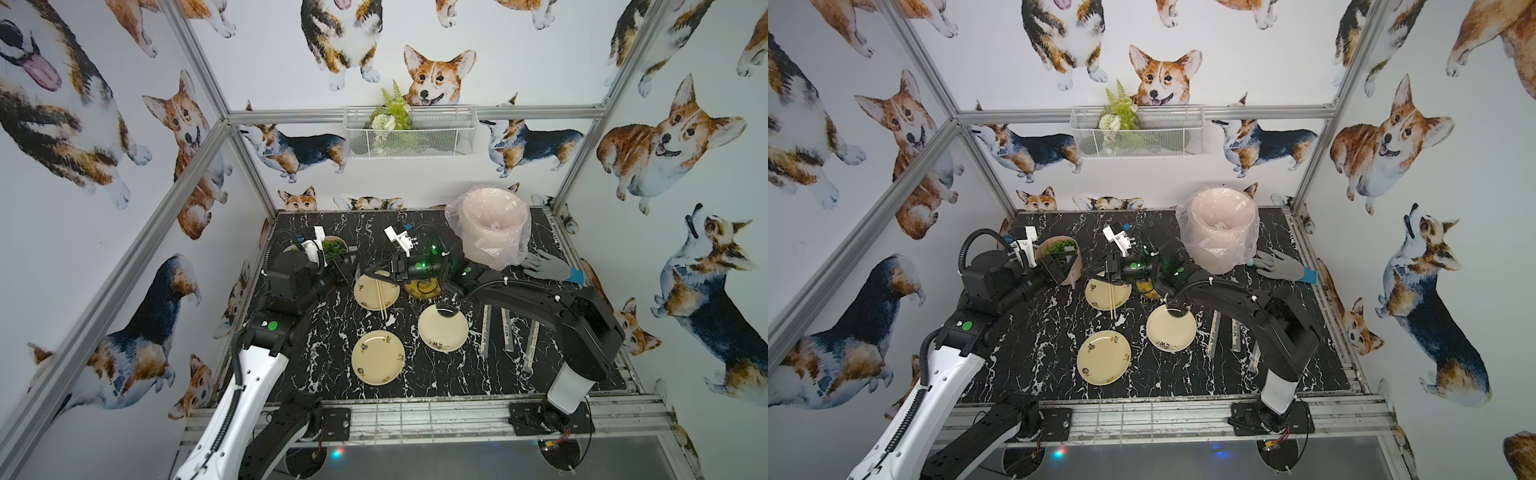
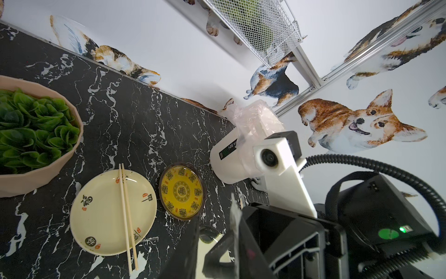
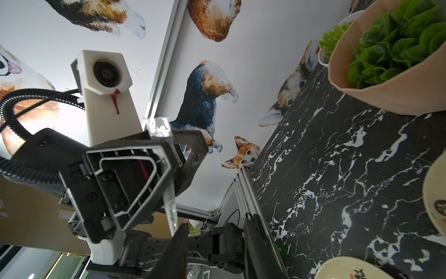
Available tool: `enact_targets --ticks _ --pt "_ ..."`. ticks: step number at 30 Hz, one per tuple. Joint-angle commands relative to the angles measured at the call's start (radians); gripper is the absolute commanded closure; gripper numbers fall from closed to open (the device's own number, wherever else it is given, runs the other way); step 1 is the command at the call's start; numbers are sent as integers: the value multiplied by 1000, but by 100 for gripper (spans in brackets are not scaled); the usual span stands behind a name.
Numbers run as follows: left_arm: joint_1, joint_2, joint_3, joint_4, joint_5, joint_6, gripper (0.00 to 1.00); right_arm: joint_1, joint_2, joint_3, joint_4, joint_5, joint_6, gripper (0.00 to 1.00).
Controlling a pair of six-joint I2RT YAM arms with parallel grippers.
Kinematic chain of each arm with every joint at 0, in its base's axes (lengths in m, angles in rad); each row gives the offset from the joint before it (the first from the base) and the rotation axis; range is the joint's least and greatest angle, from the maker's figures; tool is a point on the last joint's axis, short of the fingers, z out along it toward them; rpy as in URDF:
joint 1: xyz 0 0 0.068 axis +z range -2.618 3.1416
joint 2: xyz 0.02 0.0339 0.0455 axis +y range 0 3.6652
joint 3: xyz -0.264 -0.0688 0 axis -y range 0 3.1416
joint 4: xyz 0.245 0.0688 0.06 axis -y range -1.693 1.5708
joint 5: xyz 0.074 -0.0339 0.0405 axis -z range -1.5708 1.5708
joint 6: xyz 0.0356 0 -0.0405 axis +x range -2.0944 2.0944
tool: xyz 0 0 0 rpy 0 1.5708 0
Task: Remove the packaging of disposable chopsticks
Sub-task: Place the packet bag in the trash bin.
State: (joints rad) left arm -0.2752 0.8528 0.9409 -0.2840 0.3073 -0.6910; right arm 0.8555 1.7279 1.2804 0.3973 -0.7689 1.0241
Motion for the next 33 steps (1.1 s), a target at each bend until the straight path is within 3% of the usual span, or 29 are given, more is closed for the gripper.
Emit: enact_targets --ticks 1,13,33 --pt "2 -2 0 4 -7 12 72 5 -7 4 10 -2 12 61" --pt "2 2 -17 35 9 -7 72 45 35 105 -15 -9 9 63" --pt "4 -18 -8 5 -39 1 73 51 52 74 -12 -2 13 66"
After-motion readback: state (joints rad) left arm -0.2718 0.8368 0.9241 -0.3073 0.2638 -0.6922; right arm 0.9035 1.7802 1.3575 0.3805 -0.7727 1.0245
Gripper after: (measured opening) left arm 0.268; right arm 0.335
